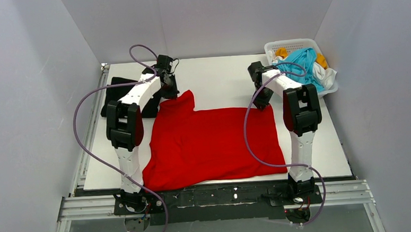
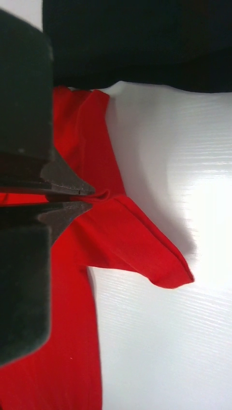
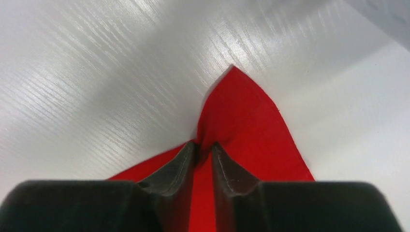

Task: Fold and stack the t-shirts
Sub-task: Grab the side of the flattened tshirt furthest away from the robot with both arms, then fold the other side of the tshirt into a rectangle

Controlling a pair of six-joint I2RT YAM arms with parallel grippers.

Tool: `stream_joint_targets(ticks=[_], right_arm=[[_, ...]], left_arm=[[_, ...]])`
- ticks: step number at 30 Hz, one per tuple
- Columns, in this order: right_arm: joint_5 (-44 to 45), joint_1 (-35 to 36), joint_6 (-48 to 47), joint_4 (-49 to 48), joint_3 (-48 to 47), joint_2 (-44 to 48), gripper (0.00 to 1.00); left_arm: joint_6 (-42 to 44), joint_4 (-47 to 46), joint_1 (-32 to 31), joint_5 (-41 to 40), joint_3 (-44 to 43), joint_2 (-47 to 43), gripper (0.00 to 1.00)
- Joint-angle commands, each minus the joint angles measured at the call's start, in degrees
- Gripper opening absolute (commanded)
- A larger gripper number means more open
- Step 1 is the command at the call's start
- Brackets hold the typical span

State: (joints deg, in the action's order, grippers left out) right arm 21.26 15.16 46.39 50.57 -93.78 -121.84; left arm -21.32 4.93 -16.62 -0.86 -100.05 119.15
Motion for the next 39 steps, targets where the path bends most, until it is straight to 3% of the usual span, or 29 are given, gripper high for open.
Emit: stream_joint_targets(ticks=[1, 4, 8, 17, 22, 32, 39], right_arm=[[-0.05, -0.04, 0.83, 0.12, 1.93, 1.61, 0.17], [0.59, 0.04, -1.34, -1.39, 1.59, 2.97, 0.06], [0.71, 1.12, -5.55, -4.10, 3.43, 6.61, 0.01], [1.84, 5.47, -6.67, -6.80, 14.44, 16.09, 0.01], [2.52, 7.44, -6.47, -6.73, 19.36, 21.18, 0.01], [3.23, 8.21, -8.66, -6.31, 27.62, 32.32, 0.01], [2.40, 8.24, -9.58, -7.08, 32.40, 38.33, 0.01]], left_arm=[[0.61, 2.98, 0.19, 2.27, 3.35, -6.84, 0.00], [1.67, 2.74, 0.16, 4.29, 4.67, -8.30, 0.00], [3.72, 1.75, -0.19, 6.58, 9.58, -12.13, 0.00], [6.00, -0.97, -2.86, 7.85, 25.17, -26.68, 0.00], [5.83, 0.60, -5.60, 4.08, 32.82, -35.33, 0.00], [-2.98, 10.46, -8.21, -1.97, 44.39, -54.20, 0.00], [-17.49, 15.83, -9.93, -2.16, 51.34, -65.29, 0.00]])
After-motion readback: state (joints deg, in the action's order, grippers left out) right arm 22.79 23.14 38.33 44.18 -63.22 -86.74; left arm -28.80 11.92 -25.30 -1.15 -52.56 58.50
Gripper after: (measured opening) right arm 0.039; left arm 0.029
